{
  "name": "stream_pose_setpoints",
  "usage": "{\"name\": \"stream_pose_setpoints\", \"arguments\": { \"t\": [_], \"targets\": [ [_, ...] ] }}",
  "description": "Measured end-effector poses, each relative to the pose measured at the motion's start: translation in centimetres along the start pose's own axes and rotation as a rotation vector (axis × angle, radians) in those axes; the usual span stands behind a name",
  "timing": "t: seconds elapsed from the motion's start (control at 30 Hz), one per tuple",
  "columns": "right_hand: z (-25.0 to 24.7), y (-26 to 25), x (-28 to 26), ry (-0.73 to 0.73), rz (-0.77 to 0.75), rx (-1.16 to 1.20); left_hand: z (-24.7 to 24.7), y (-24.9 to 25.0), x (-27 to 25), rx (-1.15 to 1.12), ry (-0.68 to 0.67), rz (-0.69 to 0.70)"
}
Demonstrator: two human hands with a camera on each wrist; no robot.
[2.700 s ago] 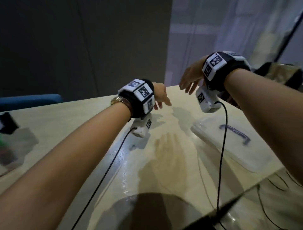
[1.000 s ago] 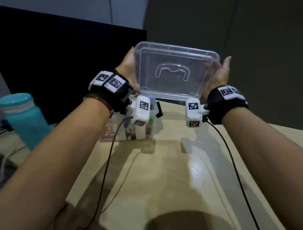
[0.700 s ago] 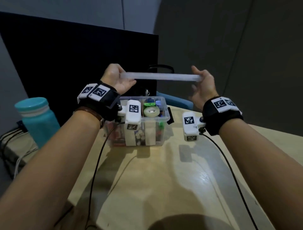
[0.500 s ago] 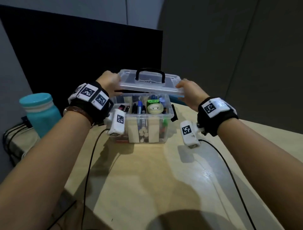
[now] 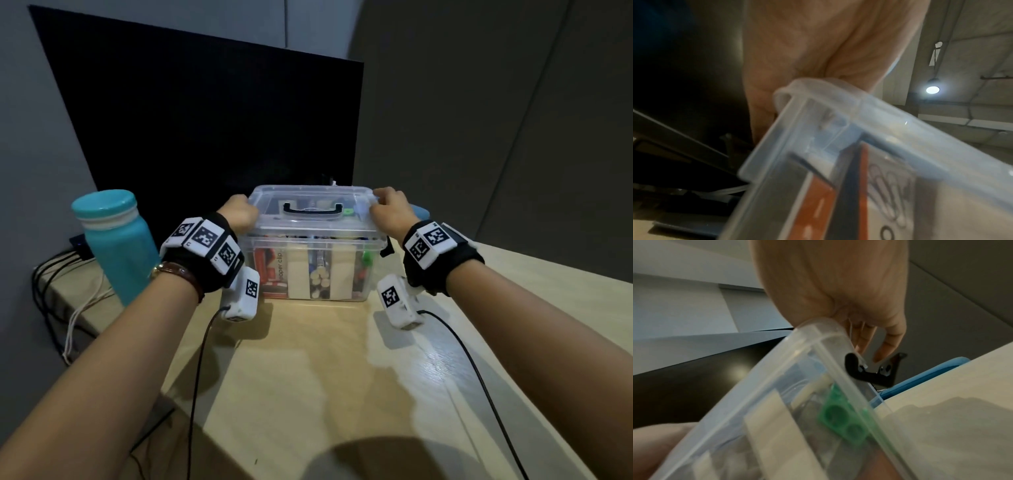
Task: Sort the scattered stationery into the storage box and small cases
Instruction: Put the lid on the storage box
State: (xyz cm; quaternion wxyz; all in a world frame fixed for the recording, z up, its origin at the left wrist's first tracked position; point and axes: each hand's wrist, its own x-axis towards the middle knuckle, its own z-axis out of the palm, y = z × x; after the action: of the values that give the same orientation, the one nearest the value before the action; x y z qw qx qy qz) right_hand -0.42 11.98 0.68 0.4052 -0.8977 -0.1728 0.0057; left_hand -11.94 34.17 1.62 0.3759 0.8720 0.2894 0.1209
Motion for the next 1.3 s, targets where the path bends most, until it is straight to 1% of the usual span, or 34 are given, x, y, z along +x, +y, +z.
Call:
{"name": "stream_pose_setpoints", "arguments": {
  "t": [0.1,0.23,0.33,0.43,0.47,0.5,0.6,0.67,0.73,0.8,0.87,0.9,0.93,1.0,1.1,1.17,1.23,1.3],
  "targets": [
    [-0.2,-0.3,-0.5,-0.021,0.008,-0.050,0.1,-0.3,-0.2,0.067,0.013,-0.011],
    [-0.3,-0.8,-1.5,-0.051,-0.030,-0.231,0.1,-0.8,-0.2,0.139,0.042,0.002],
    [-0.1,-0.3,-2.0,-0.066,-0.064,-0.310,0.6,-1.1,-0.2,0.191,0.043,-0.013],
    [-0.9,-0.1,-1.3,-0.087,-0.089,-0.375,0.7,-0.2,-0.5,0.362,0.113,-0.039],
    [-1.3,-0.2,-0.9,-0.107,-0.103,-0.389,0.7,0.2,-0.5,0.413,0.113,-0.038],
    [-1.5,-0.4,-0.6,-0.139,-0.119,-0.411,0.6,0.4,-0.3,0.443,0.090,-0.015],
    [-1.6,-0.9,-0.4,-0.312,-0.138,-0.472,0.5,0.8,0.1,0.513,-0.066,0.115],
    [-1.9,-0.8,-0.4,-0.385,-0.139,-0.499,0.2,0.7,0.8,0.550,-0.155,0.136],
    [-2.4,-0.9,-0.5,-0.407,-0.118,-0.501,-0.1,0.3,1.2,0.527,-0.162,0.126],
    [-2.4,-0.9,-0.7,-0.405,-0.101,-0.477,0.0,-0.5,1.5,0.422,-0.107,0.128],
    [-1.8,-0.8,-1.0,-0.373,-0.103,-0.423,0.2,-1.0,1.5,0.288,-0.019,0.131],
    [-1.6,-0.8,-1.2,-0.362,-0.090,-0.389,0.3,-1.1,1.6,0.250,-0.007,0.113],
    [-1.5,-0.7,-1.3,-0.357,-0.067,-0.360,0.4,-1.2,1.7,0.220,-0.028,0.080],
    [-1.3,-0.4,-1.4,-0.340,-0.010,-0.303,0.4,-0.9,1.8,0.177,-0.115,0.028],
    [-1.1,-0.2,-1.5,-0.336,0.073,-0.199,0.5,-0.7,1.9,0.119,-0.142,-0.016],
    [-0.9,-0.3,-1.9,-0.348,0.100,-0.123,0.7,-0.8,2.0,0.098,-0.123,-0.044],
    [-0.8,-0.4,-1.9,-0.364,0.097,-0.020,0.9,-0.6,1.8,0.104,-0.075,-0.069],
    [-0.8,-0.5,-1.9,-0.327,0.107,0.048,1.2,-0.1,1.6,0.220,0.011,-0.097]
  ]
}}
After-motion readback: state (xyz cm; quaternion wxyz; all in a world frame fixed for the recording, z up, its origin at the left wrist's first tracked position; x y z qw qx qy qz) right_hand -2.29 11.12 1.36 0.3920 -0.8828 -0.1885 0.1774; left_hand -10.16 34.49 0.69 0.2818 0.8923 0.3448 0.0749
